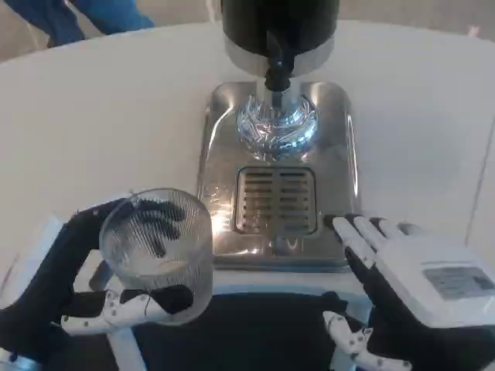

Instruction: Grasp the cup under the faucet to collect the drink, then remove the cup.

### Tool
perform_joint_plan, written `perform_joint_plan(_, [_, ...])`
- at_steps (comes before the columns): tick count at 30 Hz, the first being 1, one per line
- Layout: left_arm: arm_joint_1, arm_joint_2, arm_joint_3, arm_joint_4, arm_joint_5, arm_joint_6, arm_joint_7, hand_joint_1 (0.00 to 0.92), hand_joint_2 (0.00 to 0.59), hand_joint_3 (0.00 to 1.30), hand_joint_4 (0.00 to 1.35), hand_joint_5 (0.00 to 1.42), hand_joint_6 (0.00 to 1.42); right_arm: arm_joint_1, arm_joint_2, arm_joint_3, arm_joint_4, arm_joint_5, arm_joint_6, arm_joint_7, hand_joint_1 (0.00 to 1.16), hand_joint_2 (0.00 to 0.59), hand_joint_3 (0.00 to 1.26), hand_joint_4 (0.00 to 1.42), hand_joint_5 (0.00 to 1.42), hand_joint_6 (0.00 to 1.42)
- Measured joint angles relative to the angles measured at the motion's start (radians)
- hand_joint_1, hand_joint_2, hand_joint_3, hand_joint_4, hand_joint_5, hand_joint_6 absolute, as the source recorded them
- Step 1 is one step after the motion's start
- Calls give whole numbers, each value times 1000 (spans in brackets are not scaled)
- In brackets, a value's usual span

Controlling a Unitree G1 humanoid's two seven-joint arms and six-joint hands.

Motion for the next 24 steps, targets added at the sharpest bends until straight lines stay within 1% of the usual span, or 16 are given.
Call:
perform_joint_plan(6, [0, -3, 0, 0, 1, 0, 0, 520, 96, 1052, 1219, 1424, 1424, -1, 0, -7, 0, 6, 0, 0, 209, 558, 0, 0, 0, 0])
perform_joint_plan(24, [0, -4, 0, 0, 12, 1, 0, 520, 95, 1052, 1219, 1420, 1424, -1, 4, -8, -2, 12, 0, 1, 213, 558, 0, 0, 0, 0])
